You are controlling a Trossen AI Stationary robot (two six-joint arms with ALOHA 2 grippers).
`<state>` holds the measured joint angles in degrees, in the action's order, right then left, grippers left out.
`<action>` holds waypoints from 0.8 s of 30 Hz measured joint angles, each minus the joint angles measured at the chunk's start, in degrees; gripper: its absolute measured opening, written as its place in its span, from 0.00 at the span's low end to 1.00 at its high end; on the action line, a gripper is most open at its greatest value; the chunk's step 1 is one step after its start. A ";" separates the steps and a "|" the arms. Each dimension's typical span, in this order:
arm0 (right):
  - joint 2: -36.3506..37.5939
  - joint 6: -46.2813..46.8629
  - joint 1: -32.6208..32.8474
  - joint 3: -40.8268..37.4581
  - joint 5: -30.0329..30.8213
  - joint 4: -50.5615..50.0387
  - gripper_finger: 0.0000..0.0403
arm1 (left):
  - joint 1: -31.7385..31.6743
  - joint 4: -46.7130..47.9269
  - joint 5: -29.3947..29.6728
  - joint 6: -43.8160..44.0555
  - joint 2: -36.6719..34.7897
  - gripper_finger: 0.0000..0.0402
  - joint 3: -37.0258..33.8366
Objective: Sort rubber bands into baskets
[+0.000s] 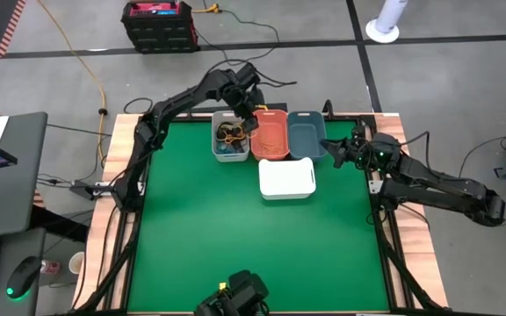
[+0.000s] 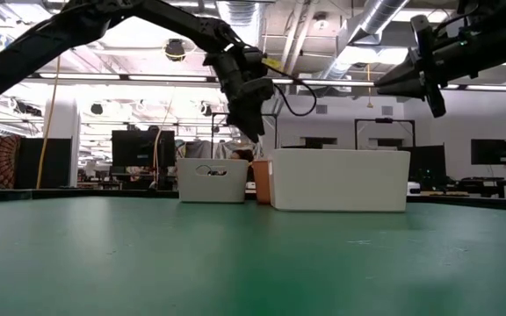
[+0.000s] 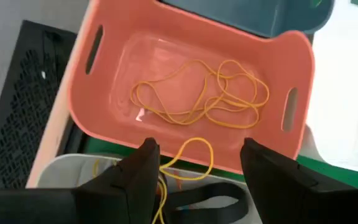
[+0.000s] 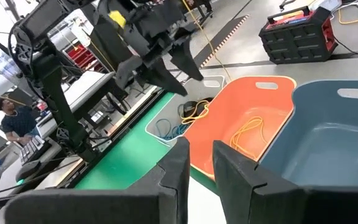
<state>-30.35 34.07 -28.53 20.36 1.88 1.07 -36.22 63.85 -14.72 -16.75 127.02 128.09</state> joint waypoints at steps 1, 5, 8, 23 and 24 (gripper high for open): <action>0.00 0.00 0.00 0.00 0.39 -0.18 0.24 | -0.10 0.52 0.02 -0.52 -0.29 0.52 0.00; -0.02 0.03 -0.13 0.00 1.18 -0.71 0.24 | 0.06 4.16 0.36 -3.65 -0.99 0.48 0.02; 0.00 0.09 -0.11 0.00 1.19 -0.63 0.24 | -0.03 7.07 0.46 -5.77 -1.03 0.43 0.02; -0.02 0.59 -0.11 0.00 1.19 -0.63 0.24 | -1.93 19.71 -1.78 -5.94 -1.55 0.22 0.02; -0.01 0.62 -0.11 0.00 1.19 -0.65 0.24 | -1.61 20.02 -1.77 -5.99 -1.56 0.21 0.02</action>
<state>-30.35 34.69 -28.64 20.36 3.07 0.43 -37.83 83.86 -16.49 -22.75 125.46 128.11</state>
